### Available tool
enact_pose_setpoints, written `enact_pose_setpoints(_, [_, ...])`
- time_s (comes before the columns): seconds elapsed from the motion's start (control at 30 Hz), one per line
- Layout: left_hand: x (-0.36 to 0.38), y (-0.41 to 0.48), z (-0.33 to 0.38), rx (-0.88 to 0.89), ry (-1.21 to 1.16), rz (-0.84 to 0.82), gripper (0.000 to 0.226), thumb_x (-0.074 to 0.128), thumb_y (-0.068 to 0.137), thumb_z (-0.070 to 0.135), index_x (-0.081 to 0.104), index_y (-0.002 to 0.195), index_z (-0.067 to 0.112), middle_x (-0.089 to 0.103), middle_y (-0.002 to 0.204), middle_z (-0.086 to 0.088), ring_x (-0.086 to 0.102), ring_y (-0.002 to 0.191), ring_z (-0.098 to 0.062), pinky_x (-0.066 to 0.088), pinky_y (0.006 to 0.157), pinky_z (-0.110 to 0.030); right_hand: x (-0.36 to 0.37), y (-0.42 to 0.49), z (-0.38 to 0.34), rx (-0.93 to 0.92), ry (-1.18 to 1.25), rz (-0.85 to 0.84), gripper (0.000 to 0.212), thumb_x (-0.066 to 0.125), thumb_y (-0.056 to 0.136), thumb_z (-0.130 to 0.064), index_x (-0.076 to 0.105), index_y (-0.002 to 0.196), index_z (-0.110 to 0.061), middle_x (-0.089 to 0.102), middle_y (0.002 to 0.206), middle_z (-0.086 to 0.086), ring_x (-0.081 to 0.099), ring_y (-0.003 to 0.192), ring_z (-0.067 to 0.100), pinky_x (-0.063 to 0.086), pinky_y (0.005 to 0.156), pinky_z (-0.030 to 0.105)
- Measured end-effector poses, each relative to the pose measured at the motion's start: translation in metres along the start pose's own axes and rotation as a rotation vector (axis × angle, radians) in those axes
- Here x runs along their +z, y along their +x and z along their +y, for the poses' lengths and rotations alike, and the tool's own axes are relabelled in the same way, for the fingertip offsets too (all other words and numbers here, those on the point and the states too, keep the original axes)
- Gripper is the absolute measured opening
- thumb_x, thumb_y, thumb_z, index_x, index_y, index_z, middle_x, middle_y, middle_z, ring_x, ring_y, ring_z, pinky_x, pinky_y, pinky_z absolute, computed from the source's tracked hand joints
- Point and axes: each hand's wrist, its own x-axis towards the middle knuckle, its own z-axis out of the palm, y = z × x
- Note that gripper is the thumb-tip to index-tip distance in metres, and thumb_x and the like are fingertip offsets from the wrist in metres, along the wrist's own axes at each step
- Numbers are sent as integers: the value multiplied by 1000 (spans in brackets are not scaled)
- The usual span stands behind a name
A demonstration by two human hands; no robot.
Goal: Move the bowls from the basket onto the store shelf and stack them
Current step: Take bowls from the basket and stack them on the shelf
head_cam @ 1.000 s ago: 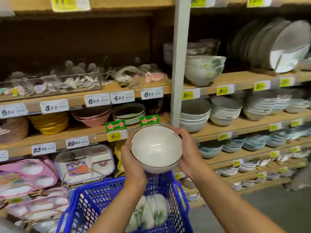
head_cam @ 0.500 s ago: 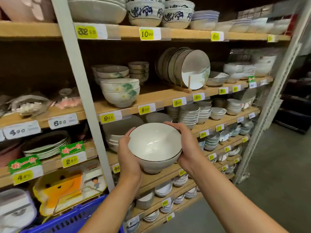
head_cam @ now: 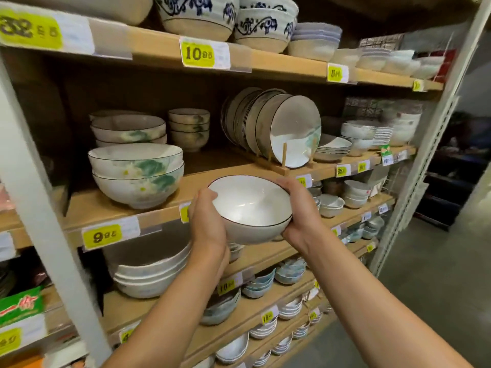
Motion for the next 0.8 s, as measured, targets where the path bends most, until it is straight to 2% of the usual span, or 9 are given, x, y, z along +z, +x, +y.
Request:
enact_pose_setpoints(0.07, [12, 20, 1, 31, -9, -17, 27, 48, 84, 25, 65, 103, 17, 68, 100, -4, 62, 92, -23, 47, 70, -32, 3, 23, -8, -16, 13, 7, 21, 55, 86, -21, 73, 91, -14, 75, 86, 6, 71, 69, 21, 53, 52, 25])
enact_pose_setpoints(0.13, [24, 39, 2, 66, -2, -22, 34, 47, 86, 25, 66, 114, 23, 67, 110, -2, 63, 97, -20, 52, 73, -32, 5, 44, -14, -34, 27, 7, 21, 56, 85, -20, 74, 94, -12, 75, 87, 7, 71, 71, 22, 56, 56, 27])
enact_pose_setpoints(0.27, [42, 68, 4, 89, 59, -24, 35, 46, 82, 28, 66, 111, 31, 63, 119, -5, 61, 109, -26, 53, 92, -46, 9, 82, -23, -18, 27, 41, 31, 52, 85, -20, 71, 107, -10, 73, 102, 12, 68, 87, 29, 56, 67, 34])
enact_pose_setpoints(0.33, [49, 81, 5, 98, 77, 9, 33, 46, 83, 25, 67, 107, 31, 65, 116, -4, 62, 107, -27, 53, 93, -49, 11, 100, -27, -8, 30, 43, 33, 47, 87, -18, 69, 111, -10, 71, 108, 14, 67, 92, 31, 57, 66, 34])
enact_pose_setpoints(0.43, [56, 104, 5, 122, 81, 71, 29, 45, 86, 16, 68, 99, 30, 67, 108, -2, 63, 101, -25, 56, 84, -43, 15, 126, -30, 14, 32, 5, 34, 45, 89, -14, 68, 112, -8, 69, 110, 15, 66, 95, 32, 56, 67, 34])
enact_pose_setpoints(0.5, [58, 118, 4, 134, 52, 104, 32, 45, 88, 13, 68, 106, 25, 68, 104, -2, 63, 97, -22, 53, 69, -32, 18, 144, -29, 44, 36, -30, 34, 43, 90, -11, 68, 113, -7, 69, 109, 16, 65, 95, 33, 56, 70, 37])
enact_pose_setpoints(0.57, [60, 128, 2, 145, 49, 153, 33, 45, 89, 12, 68, 112, 19, 68, 104, -2, 62, 96, -21, 50, 66, -29, 22, 162, -28, 79, 21, -69, 33, 42, 91, -10, 67, 113, -7, 69, 106, 15, 65, 93, 32, 55, 70, 36])
enact_pose_setpoints(0.7, [65, 144, 2, 170, 45, 228, 24, 43, 89, 7, 63, 81, 17, 66, 82, -1, 60, 81, -19, 46, 65, -27, 30, 191, -25, 154, 12, -134, 34, 41, 92, -8, 63, 117, -6, 68, 109, 17, 65, 98, 34, 55, 77, 39])
enact_pose_setpoints(0.8, [65, 154, -1, 153, 76, 295, 21, 45, 89, 10, 60, 76, 19, 65, 80, -2, 60, 80, -18, 47, 70, -31, 35, 207, -22, 204, -2, -171, 36, 44, 89, -5, 60, 121, -2, 67, 114, 21, 64, 104, 37, 52, 92, 47])
